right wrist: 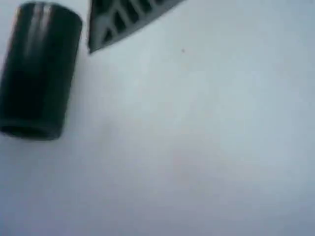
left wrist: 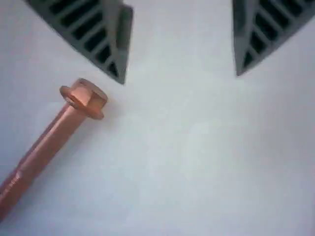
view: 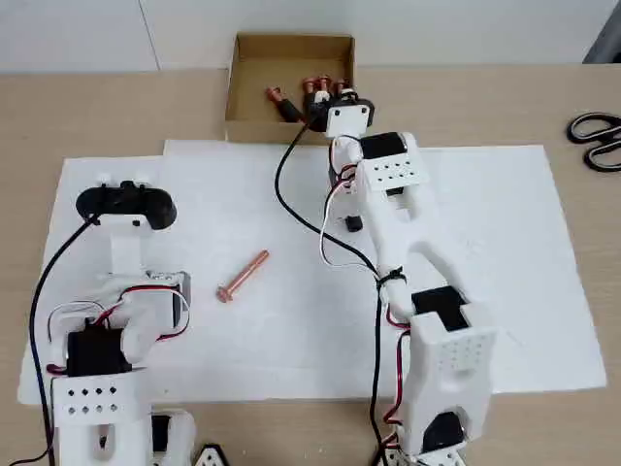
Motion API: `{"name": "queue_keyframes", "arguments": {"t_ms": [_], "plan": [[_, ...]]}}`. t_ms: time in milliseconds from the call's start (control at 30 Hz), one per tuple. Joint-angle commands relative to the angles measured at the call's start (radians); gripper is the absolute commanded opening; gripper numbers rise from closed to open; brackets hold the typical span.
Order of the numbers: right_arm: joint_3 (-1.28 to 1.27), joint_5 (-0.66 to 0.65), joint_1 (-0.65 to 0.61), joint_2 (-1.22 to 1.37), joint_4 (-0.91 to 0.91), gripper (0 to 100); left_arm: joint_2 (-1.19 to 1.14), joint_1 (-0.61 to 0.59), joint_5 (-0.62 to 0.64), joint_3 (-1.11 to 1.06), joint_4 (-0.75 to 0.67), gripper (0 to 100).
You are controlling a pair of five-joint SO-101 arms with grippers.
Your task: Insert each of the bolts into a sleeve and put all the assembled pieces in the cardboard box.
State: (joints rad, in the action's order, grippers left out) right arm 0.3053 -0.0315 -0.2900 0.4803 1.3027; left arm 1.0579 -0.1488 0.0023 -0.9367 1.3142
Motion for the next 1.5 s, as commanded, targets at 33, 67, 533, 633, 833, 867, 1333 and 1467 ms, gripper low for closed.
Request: {"name": "queue_keyframes", "arguments": {"t_ms": [33,67,533,633,833,867,1333,1467], "plan": [[0.046,-0.014,-0.002,0.038,-0.053,24.4,0.011,-0.005,-0.005,0.004,-0.025,14],[0.046,-0.017,-0.002,0.050,-0.065,24.4,0.011,-0.005,-0.005,0.004,-0.025,14],[0.046,-0.041,-0.004,0.148,-0.166,15.4,0.011,-0.005,-0.005,0.002,-0.025,14],[0.046,-0.041,-0.002,0.147,-0.157,7.6,0.011,-0.005,-0.005,0.002,-0.025,14],[0.080,-0.041,0.019,0.133,-0.094,0.6,0.011,-0.005,-0.005,0.002,-0.025,14],[0.106,-0.041,0.028,0.122,-0.058,0.4,0.011,-0.005,-0.005,0.002,-0.025,14],[0.308,-0.041,0.091,-0.048,0.283,0.4,-0.347,0.018,-0.009,0.314,0.089,14],[0.308,-0.041,0.091,-0.058,0.297,0.4,-0.638,0.104,-0.061,0.467,0.143,14]]}}
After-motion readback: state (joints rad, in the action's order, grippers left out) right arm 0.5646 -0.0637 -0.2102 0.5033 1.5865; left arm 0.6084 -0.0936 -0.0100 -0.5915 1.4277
